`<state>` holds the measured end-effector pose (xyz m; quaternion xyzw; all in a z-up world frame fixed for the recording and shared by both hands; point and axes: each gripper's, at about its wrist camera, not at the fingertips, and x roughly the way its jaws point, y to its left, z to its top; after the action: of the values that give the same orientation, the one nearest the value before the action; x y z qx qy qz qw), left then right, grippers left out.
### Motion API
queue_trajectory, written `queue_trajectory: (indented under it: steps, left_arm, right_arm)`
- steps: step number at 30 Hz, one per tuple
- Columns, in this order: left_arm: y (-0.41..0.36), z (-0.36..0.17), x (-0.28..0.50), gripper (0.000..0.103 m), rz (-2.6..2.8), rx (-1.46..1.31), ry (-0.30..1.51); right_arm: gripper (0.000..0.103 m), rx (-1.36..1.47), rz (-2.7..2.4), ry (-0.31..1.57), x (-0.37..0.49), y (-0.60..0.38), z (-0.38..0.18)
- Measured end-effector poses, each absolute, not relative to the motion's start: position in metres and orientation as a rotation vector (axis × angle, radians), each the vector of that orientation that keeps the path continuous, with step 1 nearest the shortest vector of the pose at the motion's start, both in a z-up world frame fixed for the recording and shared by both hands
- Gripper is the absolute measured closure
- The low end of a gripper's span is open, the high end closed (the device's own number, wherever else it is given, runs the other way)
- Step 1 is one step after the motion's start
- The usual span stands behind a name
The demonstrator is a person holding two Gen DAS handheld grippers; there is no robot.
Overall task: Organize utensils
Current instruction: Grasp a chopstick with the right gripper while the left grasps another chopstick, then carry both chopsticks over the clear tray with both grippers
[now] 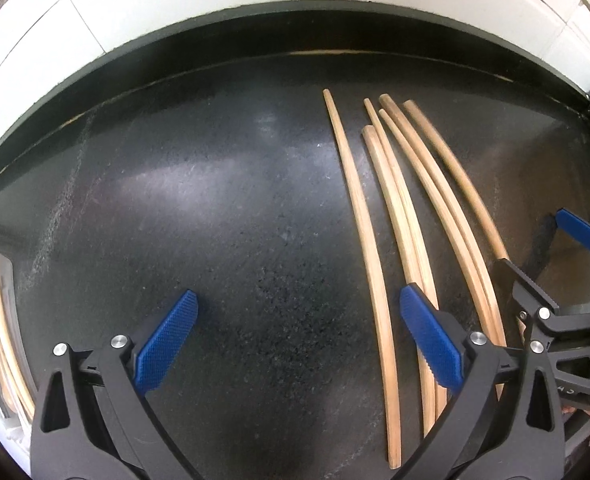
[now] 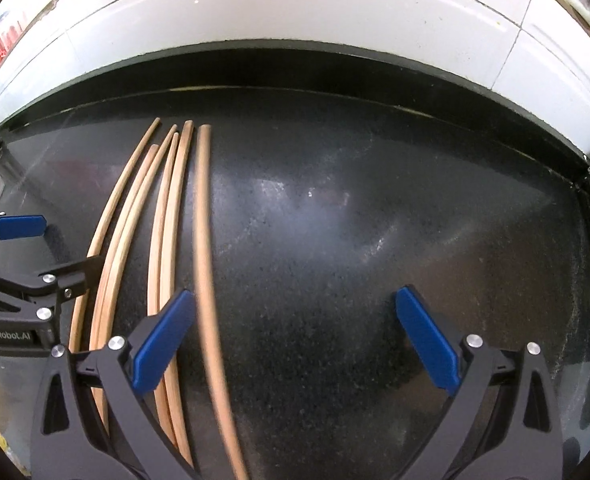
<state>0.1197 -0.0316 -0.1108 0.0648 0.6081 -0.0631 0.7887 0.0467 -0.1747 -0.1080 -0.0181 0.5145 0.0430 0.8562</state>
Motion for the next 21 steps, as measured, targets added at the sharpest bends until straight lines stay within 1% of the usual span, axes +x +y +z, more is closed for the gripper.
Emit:
queue_trajectory:
  steps: [2, 3, 4, 5, 6, 7, 9, 14, 21]
  left_arm:
    - [-0.032, -0.111, 0.118, 0.007, -0.14, 0.142, 1.296]
    - [-0.035, -0.107, 0.114, 0.015, -0.156, 0.153, 1.279]
    - [-0.041, -0.103, 0.111, 0.033, -0.179, 0.17, 1.259]
    - [-0.05, -0.097, 0.106, 0.044, -0.202, 0.191, 1.235]
    - [-0.056, -0.095, 0.102, 0.071, -0.213, 0.203, 1.226]
    - [-0.063, -0.093, 0.101, 0.093, -0.229, 0.224, 1.222]
    - [-0.071, -0.093, 0.1, 0.097, -0.248, 0.251, 1.213]
    - [-0.058, -0.087, 0.111, 0.097, -0.289, 0.137, 1.27]
    - [-0.034, -0.048, 0.118, 0.098, -0.267, 0.05, 1.227]
  right_arm:
    - [0.007, -0.037, 0.097, 1.087, 0.049, -0.178, -0.109]
    - [0.016, -0.046, 0.112, 1.078, 0.049, -0.176, -0.108]
    - [0.035, -0.055, 0.124, 1.065, 0.048, -0.174, -0.106]
    - [0.049, -0.063, 0.134, 1.048, 0.047, -0.171, -0.102]
    - [0.084, -0.066, 0.14, 1.041, 0.046, -0.17, -0.099]
    - [0.094, -0.062, 0.153, 1.047, 0.047, -0.168, -0.098]
    - [0.095, -0.057, 0.161, 1.055, 0.049, -0.166, -0.098]
    - [0.096, 0.014, 0.165, 1.098, 0.058, -0.179, -0.096]
    - [0.096, 0.161, 0.15, 1.054, 0.051, -0.193, -0.068]
